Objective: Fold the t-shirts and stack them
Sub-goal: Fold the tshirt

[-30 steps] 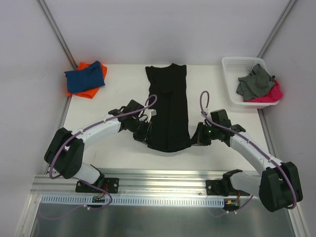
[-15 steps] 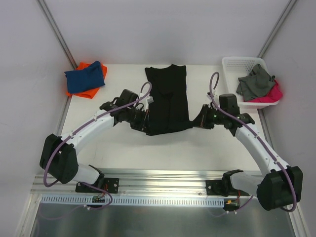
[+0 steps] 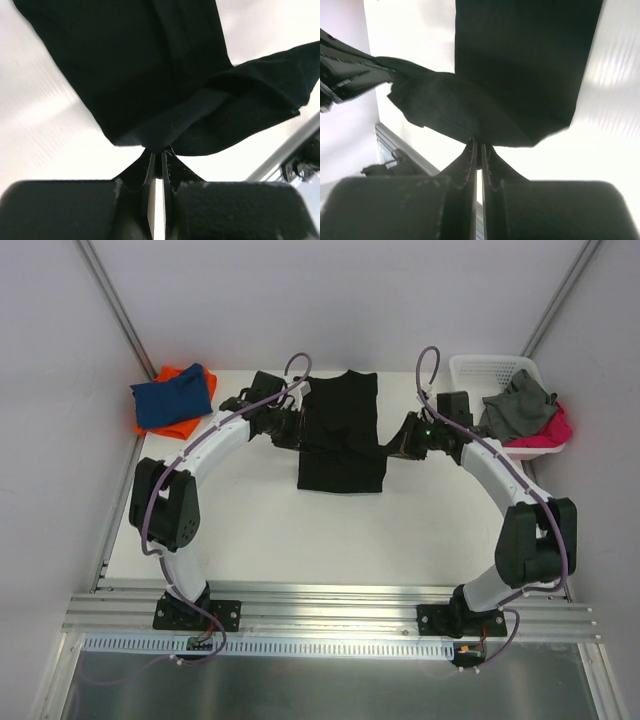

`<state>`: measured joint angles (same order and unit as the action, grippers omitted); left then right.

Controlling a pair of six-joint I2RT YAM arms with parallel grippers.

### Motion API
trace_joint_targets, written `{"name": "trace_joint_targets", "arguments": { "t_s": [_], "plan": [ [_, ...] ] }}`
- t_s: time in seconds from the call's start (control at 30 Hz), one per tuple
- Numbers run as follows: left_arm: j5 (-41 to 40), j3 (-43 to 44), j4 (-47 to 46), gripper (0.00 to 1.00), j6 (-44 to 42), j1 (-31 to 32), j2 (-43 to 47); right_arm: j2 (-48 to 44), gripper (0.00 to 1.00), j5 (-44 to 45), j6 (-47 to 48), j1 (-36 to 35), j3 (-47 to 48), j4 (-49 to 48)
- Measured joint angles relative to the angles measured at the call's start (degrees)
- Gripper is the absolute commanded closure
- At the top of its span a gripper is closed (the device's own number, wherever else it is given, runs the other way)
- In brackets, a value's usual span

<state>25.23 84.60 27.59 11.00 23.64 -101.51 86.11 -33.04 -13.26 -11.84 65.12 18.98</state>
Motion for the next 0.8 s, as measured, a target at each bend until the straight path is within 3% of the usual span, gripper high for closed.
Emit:
{"name": "trace_joint_targets", "arguments": {
  "t_s": [0.3,0.63,0.67,0.7,0.73,0.77,0.8],
  "plan": [
    [-1.99,12.26,-0.5,1.0,-0.61,-2.27,-10.84,16.7,1.0,0.04,0.15,1.75,18.23,-1.31],
    [-3.93,21.7,-1.84,1.0,-1.05,-4.42,-19.74,27.67,0.99,0.07,0.17,1.81,27.56,-3.13],
    [-4.31,22.53,-1.95,1.0,-1.05,-4.59,-21.03,29.14,0.85,0.09,0.26,1.81,28.46,-3.32],
    [-4.74,23.3,-2.12,0.67,-1.05,-4.61,-22.38,30.49,0.68,0.26,0.48,1.81,29.4,-3.28],
    [-5.07,24.11,-2.19,0.43,-1.51,-4.61,-23.82,31.67,0.54,0.66,0.46,1.81,30.25,-3.45],
    [-5.62,24.72,-2.36,0.28,-1.4,-4.61,-24.96,33.38,0.43,1.11,0.76,1.81,31.41,-3.43],
    [-6.45,25.27,-2.51,0.03,-1.4,-4.61,-26.23,34.8,0.29,1.53,1.44,1.81,32.5,-3.26]
  ]
}}
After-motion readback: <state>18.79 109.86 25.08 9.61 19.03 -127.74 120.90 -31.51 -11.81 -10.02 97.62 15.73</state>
